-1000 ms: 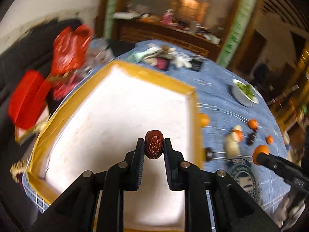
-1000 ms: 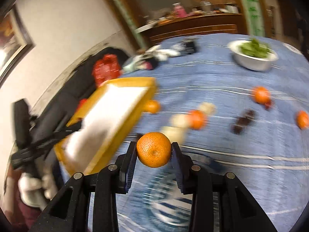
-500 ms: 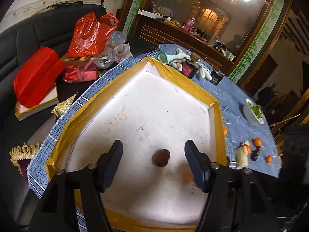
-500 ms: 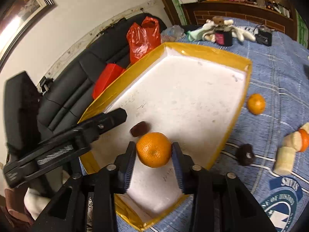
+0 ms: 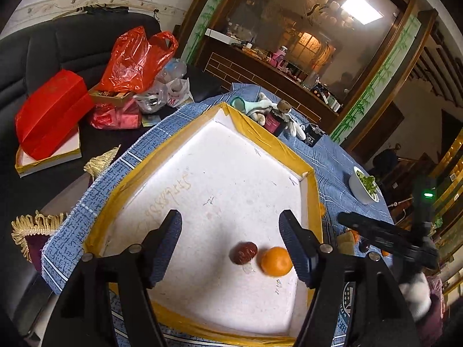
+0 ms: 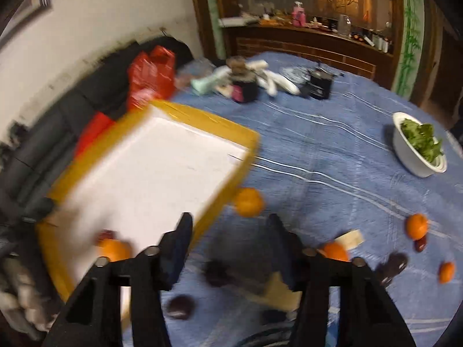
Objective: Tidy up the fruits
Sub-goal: 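Grasp a second tangerine with the right tool while the left tool grasps a white cylinder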
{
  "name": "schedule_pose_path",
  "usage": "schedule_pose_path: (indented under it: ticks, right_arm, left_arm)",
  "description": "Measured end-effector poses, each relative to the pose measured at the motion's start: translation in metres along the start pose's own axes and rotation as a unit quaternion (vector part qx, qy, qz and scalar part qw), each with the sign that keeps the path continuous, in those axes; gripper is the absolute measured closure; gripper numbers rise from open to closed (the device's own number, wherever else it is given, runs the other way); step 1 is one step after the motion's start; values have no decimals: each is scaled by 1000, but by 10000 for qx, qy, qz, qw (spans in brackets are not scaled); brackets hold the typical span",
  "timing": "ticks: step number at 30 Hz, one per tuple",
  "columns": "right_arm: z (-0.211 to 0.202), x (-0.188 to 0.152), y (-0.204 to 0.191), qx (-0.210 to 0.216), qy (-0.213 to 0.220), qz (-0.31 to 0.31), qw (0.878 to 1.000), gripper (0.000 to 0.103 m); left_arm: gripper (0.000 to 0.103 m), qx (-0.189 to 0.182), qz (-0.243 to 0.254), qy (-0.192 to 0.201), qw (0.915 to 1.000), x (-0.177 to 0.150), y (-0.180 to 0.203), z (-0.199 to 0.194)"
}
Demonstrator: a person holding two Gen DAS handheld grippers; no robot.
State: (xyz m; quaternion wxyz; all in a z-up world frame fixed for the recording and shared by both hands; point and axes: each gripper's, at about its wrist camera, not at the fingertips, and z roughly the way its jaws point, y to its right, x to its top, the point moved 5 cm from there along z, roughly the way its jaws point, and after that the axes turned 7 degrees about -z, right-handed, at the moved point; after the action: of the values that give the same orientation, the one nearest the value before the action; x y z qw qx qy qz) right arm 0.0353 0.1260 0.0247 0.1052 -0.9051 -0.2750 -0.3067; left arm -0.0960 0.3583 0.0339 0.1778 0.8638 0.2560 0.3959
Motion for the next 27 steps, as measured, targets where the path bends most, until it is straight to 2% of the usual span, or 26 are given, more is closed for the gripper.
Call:
schedule_pose_path:
  ticks: [3,9,11,13,16,20,23,27]
  right_arm:
    - [26,-3,8,-221,-221,-182,9993,55]
    - [61,6,8,-165,-330,-284,9989,55]
    - [69,8,6,-121,-388,-229,9989,64]
    - [69,7,9,-70,-370,-147,9992,67]
    - [53,1,20,28,-224,133,9997,67]
    - [6,-9,40,260,206,635,9974,67]
    - [-38,-30,56,320,565,931,9935,67]
    - [-65,-64,79,315,744,1283,9884,67]
  left_arm:
    - [34,-38,37,-34,10000,-1,2,1]
    - [34,-160,247,-1,9996,-4,19,0]
    - [34,-204,358,-37,9991,-7,27,2]
    - [34,-219,459,-73,9987,-10,35,3]
    - [34,-257,588,-123,9979,-14,49,5]
    - [34,-427,864,-290,9949,-26,79,9]
    - [34,-608,1181,-494,9899,-42,112,17]
    - [34,-713,1793,-954,9766,-77,164,45]
